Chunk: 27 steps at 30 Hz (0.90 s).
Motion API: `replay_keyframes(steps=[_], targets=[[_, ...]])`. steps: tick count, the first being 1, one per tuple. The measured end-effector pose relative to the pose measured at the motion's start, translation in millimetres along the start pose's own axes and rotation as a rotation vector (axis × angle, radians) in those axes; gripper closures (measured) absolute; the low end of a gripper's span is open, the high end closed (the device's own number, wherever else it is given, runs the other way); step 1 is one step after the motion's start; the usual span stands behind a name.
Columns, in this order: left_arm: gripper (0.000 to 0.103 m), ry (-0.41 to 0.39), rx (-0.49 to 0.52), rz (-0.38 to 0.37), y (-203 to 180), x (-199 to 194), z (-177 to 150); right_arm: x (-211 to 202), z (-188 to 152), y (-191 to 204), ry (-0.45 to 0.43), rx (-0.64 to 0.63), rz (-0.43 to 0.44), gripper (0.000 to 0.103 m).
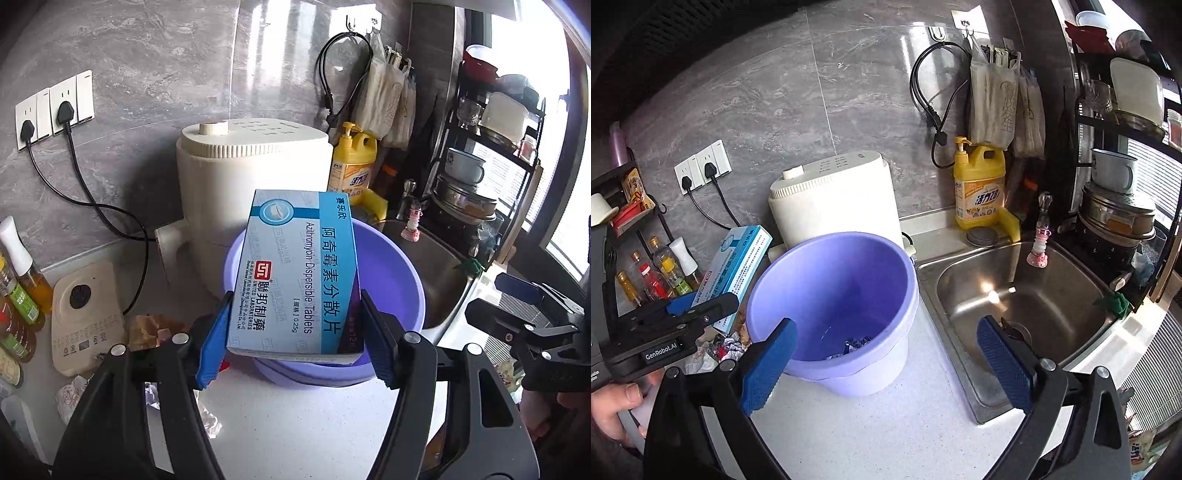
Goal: Collect trash
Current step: 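Carry the medicine box and wrapper to the lavender bucket and release both, then move both tools back toward the remaining trash on the counter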
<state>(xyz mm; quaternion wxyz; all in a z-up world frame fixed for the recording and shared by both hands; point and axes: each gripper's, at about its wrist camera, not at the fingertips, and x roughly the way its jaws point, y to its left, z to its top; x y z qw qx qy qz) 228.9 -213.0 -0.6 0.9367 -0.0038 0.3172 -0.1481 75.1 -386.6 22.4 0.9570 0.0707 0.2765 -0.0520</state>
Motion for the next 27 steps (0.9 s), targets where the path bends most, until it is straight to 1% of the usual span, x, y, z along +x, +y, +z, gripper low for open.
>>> replay_keyframes(steps=[1,3,7,12,16,22,27], targets=[[0.027,0.003,0.005,-0.003,-2.7,0.9,1.1,0.8,-1.0,-2.7,0.004,0.005,0.001,0.008],[0.013,-0.004,0.013,0.016,-4.2,0.9,-1.1,3.0,-2.5,-5.2,0.012,0.007,0.001,0.008],[0.012,0.024,-0.018,0.052,9.2,-3.7,-14.1,4.5,-4.0,-8.0,0.007,0.023,0.004,0.008],[0.008,0.034,-0.082,0.124,38.1,-23.0,-32.6,9.0,-6.9,-0.1,0.013,0.034,0.022,0.008],[0.008,0.028,-0.129,0.175,60.4,-43.8,-46.7,10.3,-12.2,19.2,0.019,0.012,0.050,0.008],[0.007,0.004,-0.153,0.270,89.5,-85.3,-71.0,6.7,-23.7,54.4,0.015,-0.011,0.101,0.008],[0.007,0.000,-0.209,0.310,117.5,-120.2,-97.0,2.2,-34.3,93.3,0.024,-0.055,0.154,0.008]])
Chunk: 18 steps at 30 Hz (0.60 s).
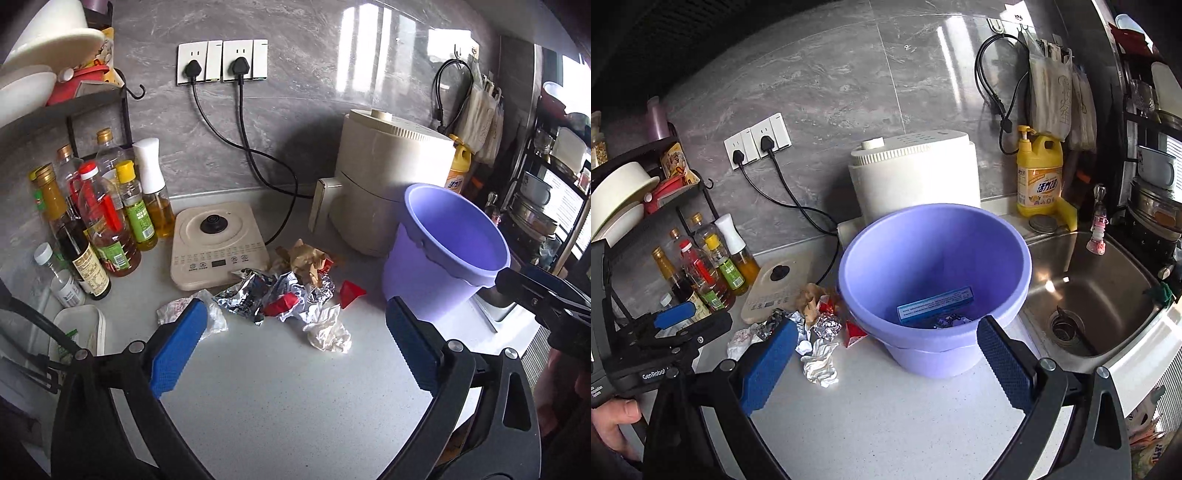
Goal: Collect trash
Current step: 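Move both tools back toward the remaining trash on the counter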
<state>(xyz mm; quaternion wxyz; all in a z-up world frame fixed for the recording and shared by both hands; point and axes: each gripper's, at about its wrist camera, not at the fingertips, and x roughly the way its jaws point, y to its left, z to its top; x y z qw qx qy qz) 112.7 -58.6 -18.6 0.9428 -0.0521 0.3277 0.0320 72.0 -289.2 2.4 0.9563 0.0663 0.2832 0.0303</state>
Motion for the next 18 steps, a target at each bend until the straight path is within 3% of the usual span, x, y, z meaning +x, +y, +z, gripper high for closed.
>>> replay_keyframes(steps=[10,18], targets=[[0.006,-0.010,-0.053,0.046,67.8,-44.4,-35.3,-5.0,-24.9,82.1,0.014,-0.077,0.046,0.008],[0.006,0.011,-0.074,0.043,95.5,-60.4,-62.6,-11.6,-50.5,122.1,0.049,-0.092,0.054,0.008]])
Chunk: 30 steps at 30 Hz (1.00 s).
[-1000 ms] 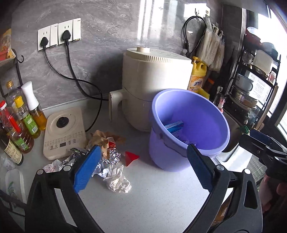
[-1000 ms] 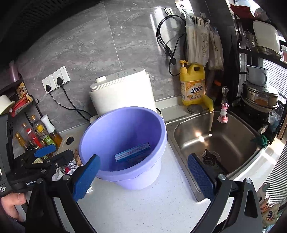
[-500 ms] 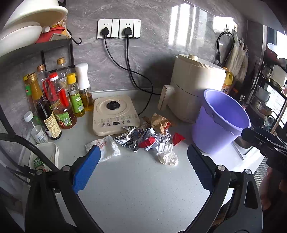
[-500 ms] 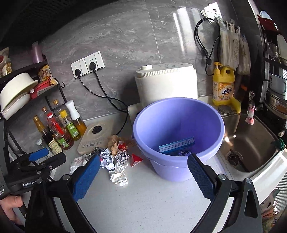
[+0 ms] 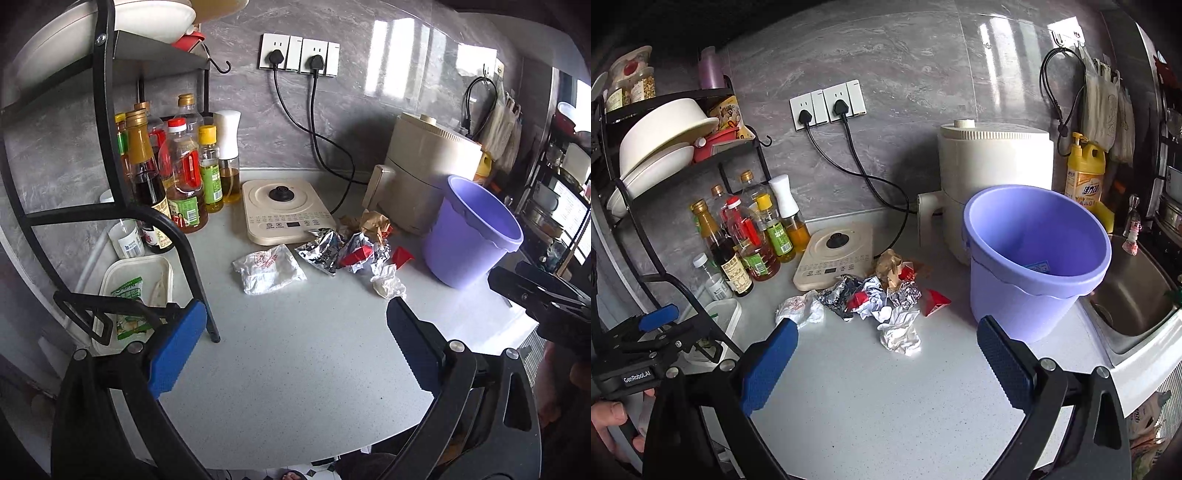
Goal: Collect trash
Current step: 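Move both tools back toward the remaining trash on the counter, then grasp crumpled foil with the left gripper while the right gripper grasps red-and-white paper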
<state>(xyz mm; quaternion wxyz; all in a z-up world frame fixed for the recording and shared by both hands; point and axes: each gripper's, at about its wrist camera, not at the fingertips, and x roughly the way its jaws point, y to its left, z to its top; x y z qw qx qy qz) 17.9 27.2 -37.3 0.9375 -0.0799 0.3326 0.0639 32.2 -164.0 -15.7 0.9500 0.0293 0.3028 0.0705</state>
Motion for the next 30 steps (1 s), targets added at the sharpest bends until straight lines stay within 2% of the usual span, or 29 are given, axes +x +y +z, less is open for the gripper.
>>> replay_keyframes(steps=[8,14,17,20,23,30], targets=[[0.006,0.023,-0.027,-0.033,6.8,7.9,-9.1,5.2,-14.0,21.2,0.047,-0.038,0.011,0.008],[0.009,0.034,-0.068,-0.026,2.4,26.7,-3.3,32.9,-13.2,22.2,0.092,-0.072,0.034,0.011],[0.014,0.047,-0.061,-0.040,-2.6,42.6,0.8,55.0,-11.9,18.1,0.133,-0.077,0.059,0.018],[0.024,0.081,-0.060,-0.044,-7.7,63.6,7.9,75.2,-9.6,13.7,0.165,-0.080,0.079,0.024],[0.027,0.086,-0.075,-0.061,-11.6,81.8,15.4,98.0,-7.2,9.6,0.205,-0.083,0.081,0.030],[0.048,0.120,-0.106,-0.076,-13.6,130.8,32.6,140.6,-0.4,0.7,0.274,-0.081,0.116,0.045]])
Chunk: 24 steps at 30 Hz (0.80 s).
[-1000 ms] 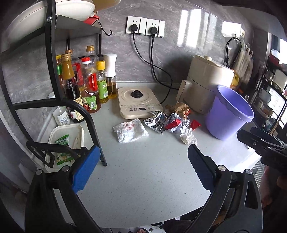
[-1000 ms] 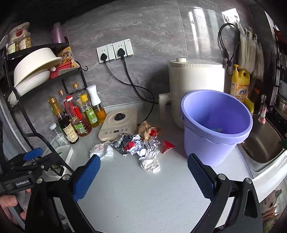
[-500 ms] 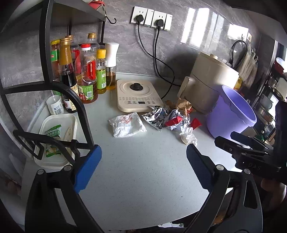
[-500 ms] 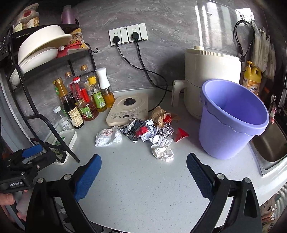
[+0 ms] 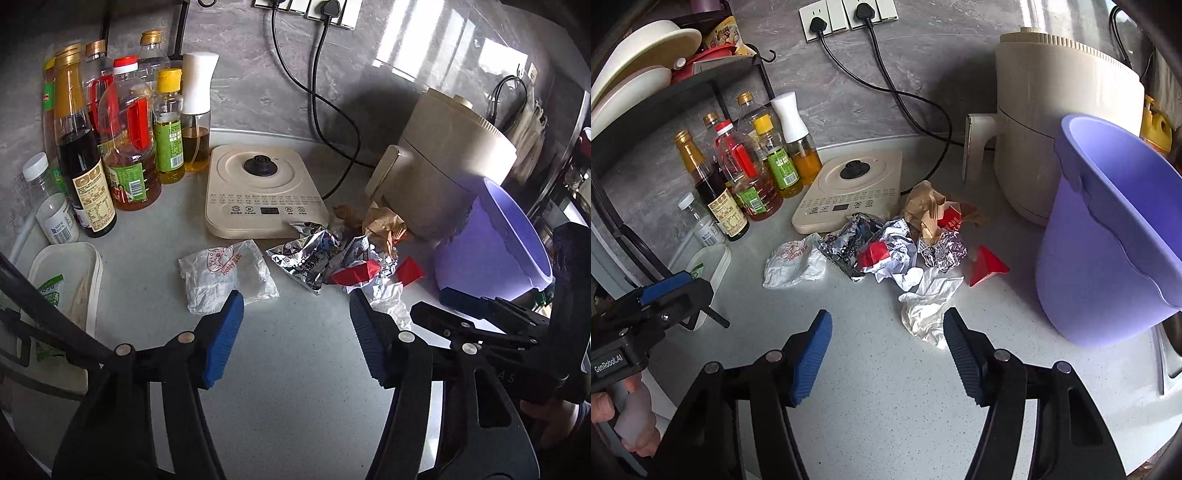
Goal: Collect trash
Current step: 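Grasp crumpled foil with the left gripper while the right gripper grasps red-and-white paper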
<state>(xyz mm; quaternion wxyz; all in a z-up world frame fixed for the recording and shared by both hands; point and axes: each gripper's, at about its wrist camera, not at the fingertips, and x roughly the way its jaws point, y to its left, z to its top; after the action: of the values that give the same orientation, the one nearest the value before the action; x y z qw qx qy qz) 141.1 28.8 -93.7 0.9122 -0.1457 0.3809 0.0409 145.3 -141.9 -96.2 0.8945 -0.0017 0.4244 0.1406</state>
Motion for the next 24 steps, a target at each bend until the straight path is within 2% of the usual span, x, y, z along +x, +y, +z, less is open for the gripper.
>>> replay_keyframes(steps=[1,5,9,14,20,24], targets=[[0.052,0.006,-0.008,-0.002,1.4,6.4,3.3,4.2,3.2,-1.2,0.006,-0.002,0.008,0.046],[0.055,0.021,-0.027,-0.018,6.5,30.7,13.7,20.0,18.1,-3.1,0.019,-0.017,0.048,0.049],[0.065,0.050,-0.066,-0.021,15.7,55.9,21.3,39.0,36.5,-2.4,0.037,-0.026,0.087,0.052],[0.066,0.103,-0.104,-0.032,23.9,84.4,28.8,66.2,52.4,0.9,0.084,-0.045,0.130,0.053],[0.066,0.146,-0.122,-0.039,27.1,108.7,35.2,93.2,59.4,-1.7,0.158,-0.046,0.131,0.053],[0.068,0.160,-0.114,-0.036,26.8,119.1,36.8,102.9,63.1,-2.6,0.167,-0.050,0.123,0.051]])
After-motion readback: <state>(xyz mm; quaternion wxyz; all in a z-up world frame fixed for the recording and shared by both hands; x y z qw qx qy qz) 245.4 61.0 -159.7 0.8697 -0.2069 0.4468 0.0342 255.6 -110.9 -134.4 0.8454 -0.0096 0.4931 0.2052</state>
